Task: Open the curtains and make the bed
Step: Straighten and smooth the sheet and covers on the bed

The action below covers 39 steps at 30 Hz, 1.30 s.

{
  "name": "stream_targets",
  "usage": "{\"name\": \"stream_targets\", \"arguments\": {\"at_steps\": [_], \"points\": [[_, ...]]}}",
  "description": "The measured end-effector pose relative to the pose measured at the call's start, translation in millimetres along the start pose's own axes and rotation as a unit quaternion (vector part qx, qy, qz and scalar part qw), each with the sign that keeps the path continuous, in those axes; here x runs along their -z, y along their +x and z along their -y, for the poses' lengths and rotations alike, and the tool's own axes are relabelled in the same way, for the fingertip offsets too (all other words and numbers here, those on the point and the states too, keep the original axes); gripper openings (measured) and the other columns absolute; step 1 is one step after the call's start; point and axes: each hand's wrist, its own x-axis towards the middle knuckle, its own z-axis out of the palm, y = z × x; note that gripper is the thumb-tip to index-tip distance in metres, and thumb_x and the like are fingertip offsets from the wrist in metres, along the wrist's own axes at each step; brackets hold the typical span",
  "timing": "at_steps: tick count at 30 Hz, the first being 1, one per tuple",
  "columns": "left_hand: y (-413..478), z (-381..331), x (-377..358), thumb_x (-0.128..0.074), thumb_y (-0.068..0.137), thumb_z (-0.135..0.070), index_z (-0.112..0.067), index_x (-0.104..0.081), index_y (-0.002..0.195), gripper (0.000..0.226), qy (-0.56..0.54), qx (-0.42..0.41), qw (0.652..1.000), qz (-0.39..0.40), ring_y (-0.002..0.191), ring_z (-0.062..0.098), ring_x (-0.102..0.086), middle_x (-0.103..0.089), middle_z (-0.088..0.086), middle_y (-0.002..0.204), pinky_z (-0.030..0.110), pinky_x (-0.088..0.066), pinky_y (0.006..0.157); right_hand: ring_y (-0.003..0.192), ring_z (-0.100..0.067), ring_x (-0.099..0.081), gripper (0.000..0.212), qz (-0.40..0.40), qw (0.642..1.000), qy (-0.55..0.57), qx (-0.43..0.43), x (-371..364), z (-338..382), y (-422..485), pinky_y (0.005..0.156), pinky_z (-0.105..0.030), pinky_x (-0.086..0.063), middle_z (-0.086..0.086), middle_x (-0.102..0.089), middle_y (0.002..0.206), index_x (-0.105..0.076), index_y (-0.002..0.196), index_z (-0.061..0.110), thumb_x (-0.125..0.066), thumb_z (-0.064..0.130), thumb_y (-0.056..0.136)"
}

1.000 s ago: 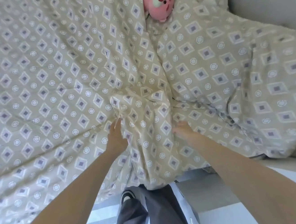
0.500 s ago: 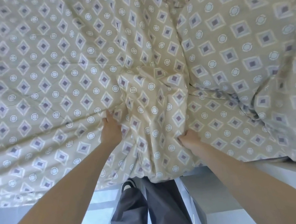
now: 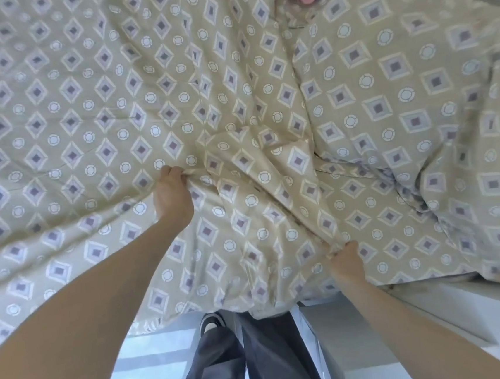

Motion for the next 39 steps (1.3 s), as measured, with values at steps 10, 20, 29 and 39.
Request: {"name": "stream_targets", "arguments": {"at_steps": [10,20,29,39], "points": [[10.1,-5.6,-19.1,-0.042,0.096,-0.005,0.001,-0.043,0.13,0.034,-0.072,0.044,0.992,0.097,0.111,0.041,-0.051,-0.039,0.023,0.134,0.041,-0.04,0.091,0.117,-0.03,-0.049,0.086,0.104,0.993,0.003,-0.048,-10.9,10.8,16.6,0.081,-0.029,-0.044,-0.014,-0.046,0.133,-0.004,0.148,0.005,-0.061,0.002,0.084],[-28.3,-32.9,-27.9,-0.043,0.09,0.005,-0.024,-0.01,0.152,0.076,-0.161,0.039,0.971,0.174,0.116,0.035,-0.054,0.01,0.002,0.159,0.035,-0.044,0.072,0.096,-0.03,-0.055,0.048,0.046,0.991,-0.117,0.049,12.0,1.8,5.2,0.076,-0.033,-0.043,-0.016,-0.057,0.117,-0.033,0.128,0.004,-0.059,0.012,0.088],[-59.4,-34.4,48.3,-0.039,0.095,-0.005,-0.02,-0.036,0.142,0.05,-0.248,0.114,0.951,0.143,0.108,0.025,-0.056,-0.052,0.002,0.135,0.031,-0.044,0.076,0.1,-0.025,-0.056,0.029,0.037,0.978,-0.071,0.192,27.5,70.6,-61.3,0.087,-0.044,-0.049,-0.006,-0.053,0.114,-0.044,0.115,0.013,-0.052,0.014,0.087],[-112.5,80.9,189.6,-0.041,0.095,-0.009,-0.017,-0.042,0.138,0.043,-0.305,0.19,0.933,0.016,0.086,0.023,-0.057,-0.055,0.002,0.131,0.029,-0.042,0.073,0.092,-0.016,-0.051,0.023,0.085,0.907,-0.156,0.383,1.4,171.8,-200.1,0.073,-0.026,-0.043,0.002,-0.051,0.105,-0.048,0.11,0.017,-0.043,0.008,0.089]]}}
